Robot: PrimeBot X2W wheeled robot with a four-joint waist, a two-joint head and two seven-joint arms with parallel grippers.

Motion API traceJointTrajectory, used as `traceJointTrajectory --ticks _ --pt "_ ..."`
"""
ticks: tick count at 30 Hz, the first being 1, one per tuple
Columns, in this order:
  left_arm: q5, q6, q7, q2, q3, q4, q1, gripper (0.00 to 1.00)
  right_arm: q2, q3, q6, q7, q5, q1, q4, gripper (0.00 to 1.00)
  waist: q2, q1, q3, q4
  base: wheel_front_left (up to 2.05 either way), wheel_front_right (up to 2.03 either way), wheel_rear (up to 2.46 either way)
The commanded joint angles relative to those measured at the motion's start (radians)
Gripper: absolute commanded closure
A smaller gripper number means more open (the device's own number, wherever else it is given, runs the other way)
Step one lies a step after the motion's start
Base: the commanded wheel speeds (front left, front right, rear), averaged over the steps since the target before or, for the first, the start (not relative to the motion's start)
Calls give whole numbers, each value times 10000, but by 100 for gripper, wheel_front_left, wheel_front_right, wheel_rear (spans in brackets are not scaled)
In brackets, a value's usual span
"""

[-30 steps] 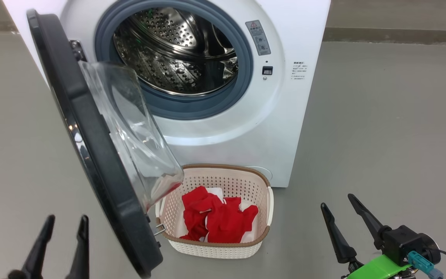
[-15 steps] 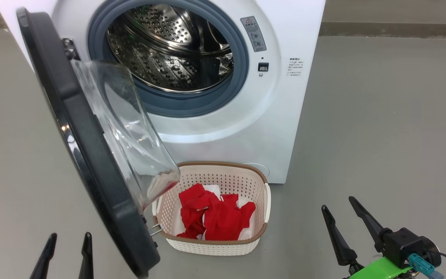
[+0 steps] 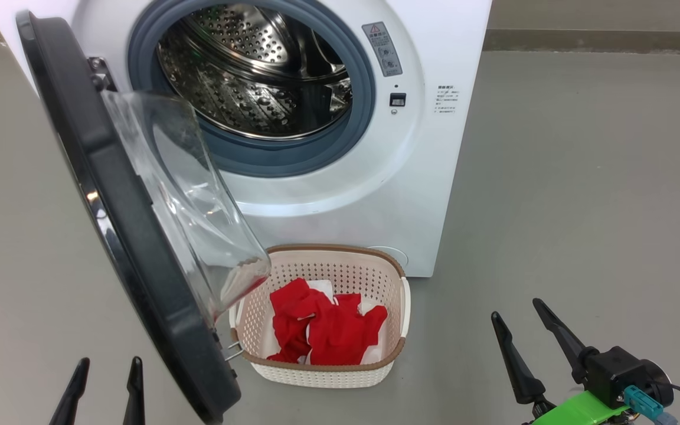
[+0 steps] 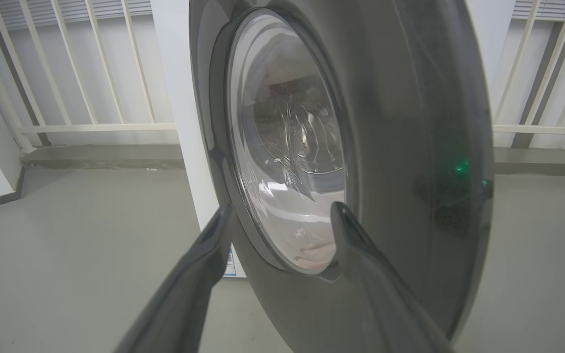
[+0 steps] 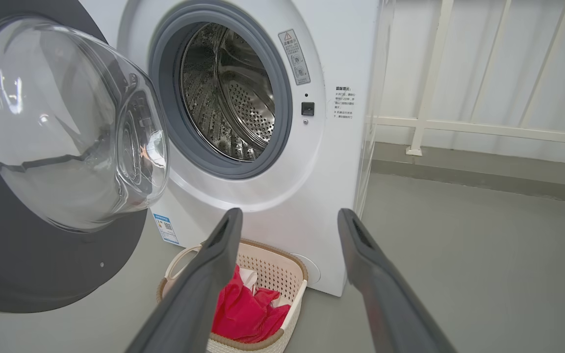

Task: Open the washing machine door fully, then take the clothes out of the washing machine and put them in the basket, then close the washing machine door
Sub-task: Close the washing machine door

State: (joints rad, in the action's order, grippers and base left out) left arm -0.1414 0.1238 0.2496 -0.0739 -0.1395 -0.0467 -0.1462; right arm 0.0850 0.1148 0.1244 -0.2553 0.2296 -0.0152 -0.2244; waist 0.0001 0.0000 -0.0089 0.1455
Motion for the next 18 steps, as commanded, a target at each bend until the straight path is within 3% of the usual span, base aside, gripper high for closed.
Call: traceJointTrajectory --ticks 1,7,8,9,10,13,18 --pt "88 40 121 -32 -386 185 312 0 42 196 63 -65 69 368 265 0 -1 0 -5 -11 0 0 0" --pt "299 28 122 23 -413 68 302 0 64 178 63 -65 79 349 248 0 -1 0 -34 -60 0 0 0" --pt "285 -34 122 48 -472 3 312 5 64 175 63 -65 78 347 247 0 -1 0 -36 -68 0 0 0" --pt "247 -114 122 74 -543 -11 364 48 63 174 63 -65 79 343 246 0 -1 0 -40 -73 0 0 0" --pt "123 -220 122 106 -642 -30 437 100 63 172 63 -65 78 339 246 0 -1 0 -37 -73 0 0 0" --pt "-770 -373 122 189 -861 -274 777 100 71 163 63 -65 79 314 253 0 -1 0 -36 -42 0 0 0" --pt "-3956 -534 -479 231 -1147 -412 1749 100 91 191 63 -65 67 310 239 0 -1 0 -31 -12 0 0 0"
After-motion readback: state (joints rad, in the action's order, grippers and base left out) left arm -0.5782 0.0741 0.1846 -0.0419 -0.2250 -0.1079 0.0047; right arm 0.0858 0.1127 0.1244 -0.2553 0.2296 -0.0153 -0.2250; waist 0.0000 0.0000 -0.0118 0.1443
